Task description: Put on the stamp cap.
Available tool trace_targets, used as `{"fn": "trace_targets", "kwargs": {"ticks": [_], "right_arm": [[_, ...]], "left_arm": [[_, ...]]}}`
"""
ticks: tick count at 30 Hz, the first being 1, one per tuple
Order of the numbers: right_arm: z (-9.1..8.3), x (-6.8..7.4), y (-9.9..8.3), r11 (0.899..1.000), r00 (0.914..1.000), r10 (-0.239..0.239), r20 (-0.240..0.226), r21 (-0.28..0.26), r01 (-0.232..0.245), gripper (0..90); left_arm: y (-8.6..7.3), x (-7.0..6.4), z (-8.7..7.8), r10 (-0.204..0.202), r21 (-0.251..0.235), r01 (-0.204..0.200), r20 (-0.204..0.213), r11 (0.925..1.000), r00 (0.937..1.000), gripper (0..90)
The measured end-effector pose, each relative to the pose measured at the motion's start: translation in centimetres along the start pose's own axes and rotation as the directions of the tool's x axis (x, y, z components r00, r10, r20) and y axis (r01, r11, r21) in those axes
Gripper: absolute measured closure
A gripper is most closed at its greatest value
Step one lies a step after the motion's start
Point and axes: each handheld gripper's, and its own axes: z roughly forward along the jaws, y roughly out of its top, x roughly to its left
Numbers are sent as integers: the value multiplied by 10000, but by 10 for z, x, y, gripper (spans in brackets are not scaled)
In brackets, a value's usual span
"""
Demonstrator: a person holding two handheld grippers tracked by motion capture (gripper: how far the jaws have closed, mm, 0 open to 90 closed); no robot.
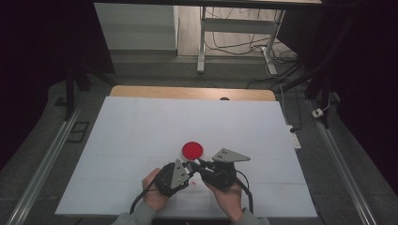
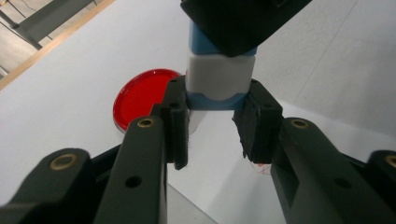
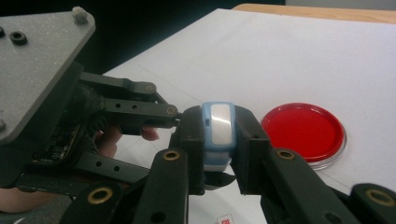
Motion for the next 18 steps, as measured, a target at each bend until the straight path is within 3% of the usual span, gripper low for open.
{"fn": "trace_targets", "kwargs": {"ticks": [3,12,18], "right_arm": [[-1,-1,1,10000,10000,15,-41,-69,-15,757],[-2,2,2,9981,9981,-608,53,-129,608,756],[-2,2,2,9963,9965,-833,58,-221,834,755]], "left_arm": [[-1,1,1,-67,163,66,95,9998,9999,657],[-2,4,2,-355,60,353,328,9994,9988,640],[-4,7,3,-637,181,628,562,9979,9964,558]]}}
